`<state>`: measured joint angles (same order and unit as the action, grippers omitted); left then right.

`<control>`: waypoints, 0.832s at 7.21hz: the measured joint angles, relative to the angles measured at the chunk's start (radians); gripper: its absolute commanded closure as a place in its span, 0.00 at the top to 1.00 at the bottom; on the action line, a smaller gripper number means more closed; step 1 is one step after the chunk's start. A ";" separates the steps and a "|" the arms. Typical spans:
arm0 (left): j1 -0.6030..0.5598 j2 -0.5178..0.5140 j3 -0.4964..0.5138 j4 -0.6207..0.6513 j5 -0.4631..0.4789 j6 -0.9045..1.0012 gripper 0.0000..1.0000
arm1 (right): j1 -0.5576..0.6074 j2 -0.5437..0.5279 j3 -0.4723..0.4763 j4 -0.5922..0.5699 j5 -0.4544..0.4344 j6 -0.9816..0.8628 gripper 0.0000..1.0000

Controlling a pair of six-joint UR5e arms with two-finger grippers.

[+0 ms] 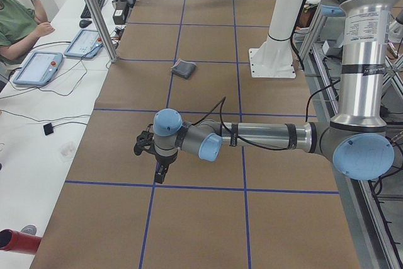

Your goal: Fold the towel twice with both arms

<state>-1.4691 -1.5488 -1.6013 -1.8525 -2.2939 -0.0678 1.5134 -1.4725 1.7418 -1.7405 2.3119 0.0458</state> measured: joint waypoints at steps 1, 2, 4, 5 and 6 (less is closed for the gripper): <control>-0.027 0.000 -0.028 0.082 -0.008 0.048 1.00 | 0.026 -0.029 0.015 -0.003 0.012 -0.016 1.00; -0.051 -0.001 -0.040 0.147 -0.008 0.105 1.00 | 0.040 -0.057 0.030 -0.007 0.017 -0.023 1.00; -0.068 -0.003 -0.048 0.216 -0.006 0.154 1.00 | 0.047 -0.104 0.052 -0.009 0.045 -0.026 1.00; -0.069 -0.007 -0.054 0.246 -0.005 0.159 1.00 | 0.048 -0.115 0.053 -0.008 0.058 -0.026 1.00; -0.069 -0.005 -0.057 0.260 -0.005 0.163 1.00 | 0.048 -0.126 0.050 -0.005 0.064 -0.026 1.00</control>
<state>-1.5382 -1.5543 -1.6583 -1.5920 -2.2985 0.0949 1.5611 -1.5980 1.7914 -1.7452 2.3757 0.0196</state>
